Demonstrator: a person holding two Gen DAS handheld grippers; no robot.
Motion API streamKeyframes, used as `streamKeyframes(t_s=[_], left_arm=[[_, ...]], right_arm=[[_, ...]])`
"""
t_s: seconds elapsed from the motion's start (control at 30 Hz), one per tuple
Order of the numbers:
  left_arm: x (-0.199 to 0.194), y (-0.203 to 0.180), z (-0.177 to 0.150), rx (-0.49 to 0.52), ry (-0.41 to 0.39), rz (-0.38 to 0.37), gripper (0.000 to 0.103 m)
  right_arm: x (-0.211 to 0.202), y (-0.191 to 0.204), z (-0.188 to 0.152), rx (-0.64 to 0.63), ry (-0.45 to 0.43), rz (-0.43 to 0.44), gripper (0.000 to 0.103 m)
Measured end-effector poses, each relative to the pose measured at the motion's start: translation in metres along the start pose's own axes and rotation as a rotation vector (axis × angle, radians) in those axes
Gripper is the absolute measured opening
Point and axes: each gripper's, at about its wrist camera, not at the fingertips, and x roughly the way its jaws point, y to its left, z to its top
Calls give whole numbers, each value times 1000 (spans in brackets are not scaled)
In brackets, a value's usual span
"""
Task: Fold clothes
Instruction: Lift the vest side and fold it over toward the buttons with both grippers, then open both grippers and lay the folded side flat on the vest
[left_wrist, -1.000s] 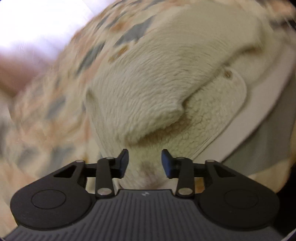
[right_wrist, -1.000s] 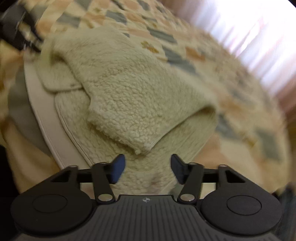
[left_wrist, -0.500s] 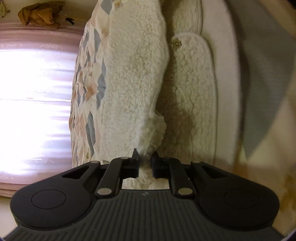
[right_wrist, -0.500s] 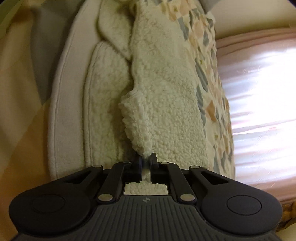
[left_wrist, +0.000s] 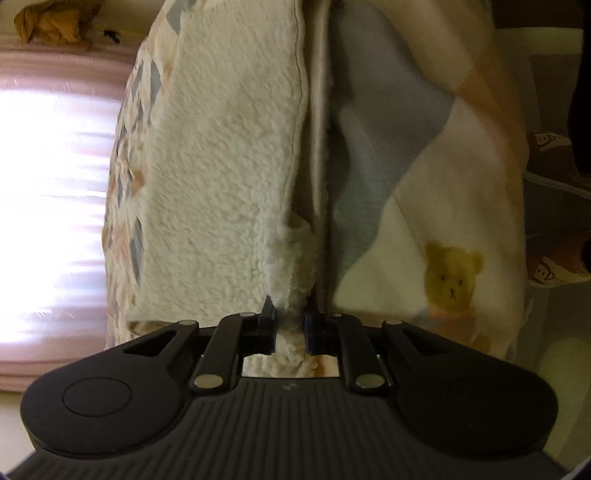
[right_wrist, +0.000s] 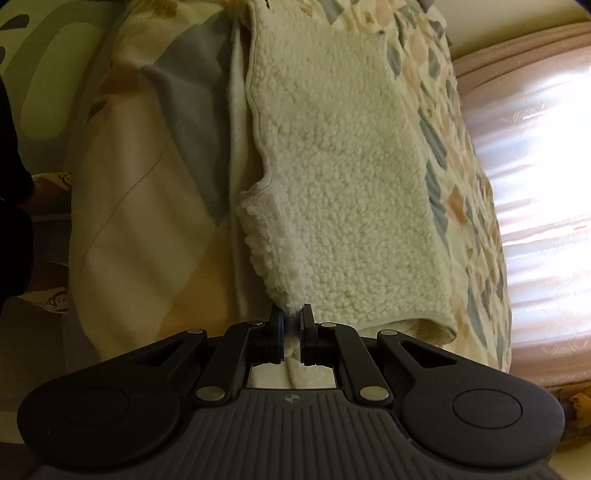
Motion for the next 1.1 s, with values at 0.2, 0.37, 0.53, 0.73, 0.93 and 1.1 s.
streamKeyframes(t_s=[0.2, 0.37, 0.53, 0.73, 0.93, 1.1], left_arm=[[-17, 29, -15, -111, 15, -58, 22], [-32, 81, -36, -305, 34, -111, 22], [24, 149, -25, -603, -19, -45, 23], [98, 205, -22, -849, -31, -2, 22], [158, 215, -31, -931, -8, -25, 22], [186, 217, -28, -928, 9, -36, 22]], right_arm=[[-3, -3, 2, 1, 21, 22, 42], [-31, -50, -9, 288, -28, 88, 43], [9, -87, -8, 484, -41, 16, 42], [74, -127, -6, 690, -43, -70, 31], [139, -168, -5, 895, -44, -157, 32], [174, -190, -14, 990, -64, -130, 35]])
